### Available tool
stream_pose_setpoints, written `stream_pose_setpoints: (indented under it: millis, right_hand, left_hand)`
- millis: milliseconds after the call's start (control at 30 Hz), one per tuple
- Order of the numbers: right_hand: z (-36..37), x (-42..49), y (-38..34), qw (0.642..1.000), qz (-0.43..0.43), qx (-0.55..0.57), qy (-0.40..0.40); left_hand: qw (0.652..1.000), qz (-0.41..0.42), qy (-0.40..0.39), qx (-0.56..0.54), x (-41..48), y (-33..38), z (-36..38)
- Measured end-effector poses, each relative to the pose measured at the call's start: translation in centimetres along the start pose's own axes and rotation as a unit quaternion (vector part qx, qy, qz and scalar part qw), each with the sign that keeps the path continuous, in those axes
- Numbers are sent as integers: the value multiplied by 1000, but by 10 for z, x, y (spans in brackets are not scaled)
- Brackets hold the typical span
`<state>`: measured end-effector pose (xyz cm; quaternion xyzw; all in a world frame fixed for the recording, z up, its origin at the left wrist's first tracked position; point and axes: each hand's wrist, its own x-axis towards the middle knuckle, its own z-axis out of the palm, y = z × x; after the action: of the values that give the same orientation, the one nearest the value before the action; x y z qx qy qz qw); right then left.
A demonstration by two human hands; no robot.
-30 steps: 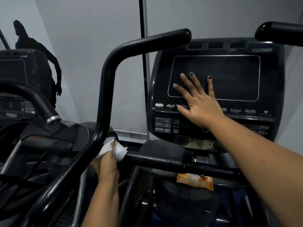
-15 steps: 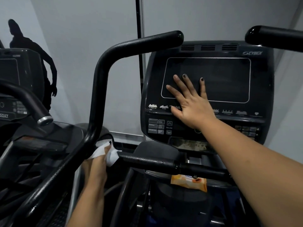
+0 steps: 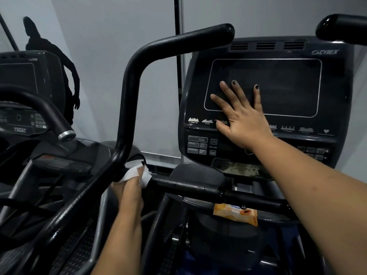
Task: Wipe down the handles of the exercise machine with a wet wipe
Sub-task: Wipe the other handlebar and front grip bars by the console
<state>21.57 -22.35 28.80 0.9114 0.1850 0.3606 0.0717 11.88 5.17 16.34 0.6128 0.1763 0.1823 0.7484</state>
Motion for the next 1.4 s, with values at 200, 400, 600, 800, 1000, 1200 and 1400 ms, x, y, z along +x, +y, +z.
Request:
stream_pose_setpoints:
  millis: [200, 400, 600, 800, 1000, 1200, 1400]
  right_hand:
    - [0, -1, 0, 1000, 2, -3, -2]
    - [-1, 0, 0, 1000, 2, 1, -2]
    - [0, 0, 1, 1000, 2, 1, 4]
    - [0, 1, 1, 1000, 3, 7, 3]
    - [0, 0, 0, 1000, 3, 7, 3]
    - [0, -1, 1, 1000, 5, -3, -2]
    - [-1, 0, 1, 1000, 4, 1, -3]
  left_hand:
    - [984, -36, 82, -153, -1, -14, 7]
    - [978, -38, 153, -136, 2, -11, 3]
    - [965, 45, 242, -90, 0, 9, 10]
    - [990, -6, 140, -33, 4, -5, 8]
    - [984, 6, 148, -95, -3, -13, 11]
    - [986, 19, 157, -60, -43, -21, 14]
    - [990, 76, 116, -1, -92, -20, -6]
